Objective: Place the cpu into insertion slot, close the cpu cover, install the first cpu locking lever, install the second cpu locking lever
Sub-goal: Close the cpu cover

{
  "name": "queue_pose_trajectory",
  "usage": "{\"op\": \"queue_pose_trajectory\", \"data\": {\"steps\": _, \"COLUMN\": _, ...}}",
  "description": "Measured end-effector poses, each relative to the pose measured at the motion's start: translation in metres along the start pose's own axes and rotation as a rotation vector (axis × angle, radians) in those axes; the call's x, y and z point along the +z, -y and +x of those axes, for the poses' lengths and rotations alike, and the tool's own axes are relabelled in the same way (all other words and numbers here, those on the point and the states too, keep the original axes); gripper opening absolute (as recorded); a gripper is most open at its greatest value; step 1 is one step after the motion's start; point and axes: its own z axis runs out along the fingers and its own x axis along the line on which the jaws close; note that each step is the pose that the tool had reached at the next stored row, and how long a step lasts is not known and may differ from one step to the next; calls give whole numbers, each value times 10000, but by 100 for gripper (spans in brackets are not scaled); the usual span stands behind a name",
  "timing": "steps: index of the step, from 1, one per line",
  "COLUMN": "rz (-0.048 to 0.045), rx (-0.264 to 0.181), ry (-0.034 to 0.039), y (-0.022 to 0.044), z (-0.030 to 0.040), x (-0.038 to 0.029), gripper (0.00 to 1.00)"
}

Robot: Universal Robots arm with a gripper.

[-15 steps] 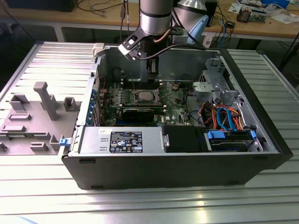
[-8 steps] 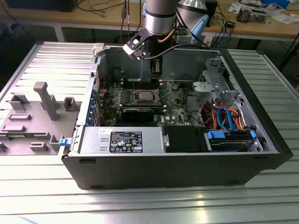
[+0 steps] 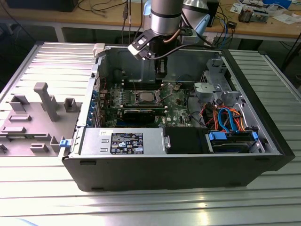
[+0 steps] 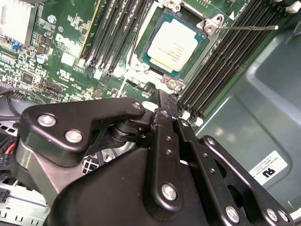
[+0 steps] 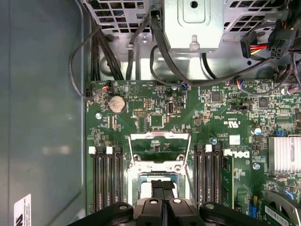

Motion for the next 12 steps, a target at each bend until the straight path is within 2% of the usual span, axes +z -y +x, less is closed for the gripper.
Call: {"op": "queue_pose_trajectory", "data": {"steps": 12, "rz": 0, "rx": -1, "ry": 0, "y": -27, "z": 2, "x": 1, "gripper": 11}}
